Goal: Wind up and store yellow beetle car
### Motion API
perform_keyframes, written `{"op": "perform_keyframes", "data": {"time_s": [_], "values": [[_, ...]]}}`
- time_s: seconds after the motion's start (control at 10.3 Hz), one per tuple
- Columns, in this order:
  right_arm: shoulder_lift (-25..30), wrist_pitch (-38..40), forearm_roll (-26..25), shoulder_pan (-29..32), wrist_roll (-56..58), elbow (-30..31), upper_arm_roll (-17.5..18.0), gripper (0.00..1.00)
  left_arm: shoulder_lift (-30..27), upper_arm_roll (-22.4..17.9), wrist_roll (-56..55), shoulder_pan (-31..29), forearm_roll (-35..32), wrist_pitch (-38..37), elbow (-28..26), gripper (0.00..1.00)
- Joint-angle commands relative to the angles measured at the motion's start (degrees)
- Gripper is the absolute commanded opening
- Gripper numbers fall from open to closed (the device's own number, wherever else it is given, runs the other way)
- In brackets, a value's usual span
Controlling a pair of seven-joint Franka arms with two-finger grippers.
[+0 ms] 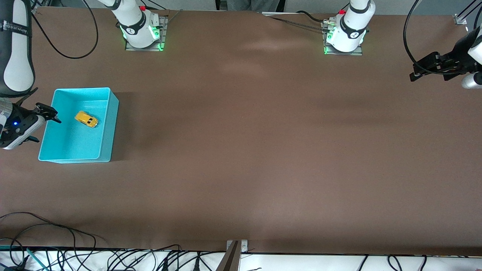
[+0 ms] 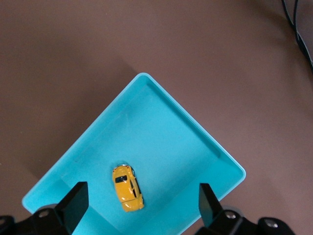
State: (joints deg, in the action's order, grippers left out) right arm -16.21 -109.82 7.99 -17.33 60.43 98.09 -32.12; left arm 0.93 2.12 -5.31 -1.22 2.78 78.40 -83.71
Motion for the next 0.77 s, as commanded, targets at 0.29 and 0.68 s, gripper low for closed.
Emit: {"op": "perform_keyframes", "data": {"time_s": [0.29, 0.68], "values": [[-0.5, 13.5, -1.4, -6.7, -40.1, -9.0, 0.2, 1.0, 0.3, -0.1, -0.2, -0.2, 0.8, -1.0, 1.1, 1.0], [1.9, 16.8, -2.4, -12.5, -51.5, -8.8, 0.0, 1.0, 0.5, -0.1, 0.2, 0.0, -3.1, -1.0, 0.6, 1.0]]}}
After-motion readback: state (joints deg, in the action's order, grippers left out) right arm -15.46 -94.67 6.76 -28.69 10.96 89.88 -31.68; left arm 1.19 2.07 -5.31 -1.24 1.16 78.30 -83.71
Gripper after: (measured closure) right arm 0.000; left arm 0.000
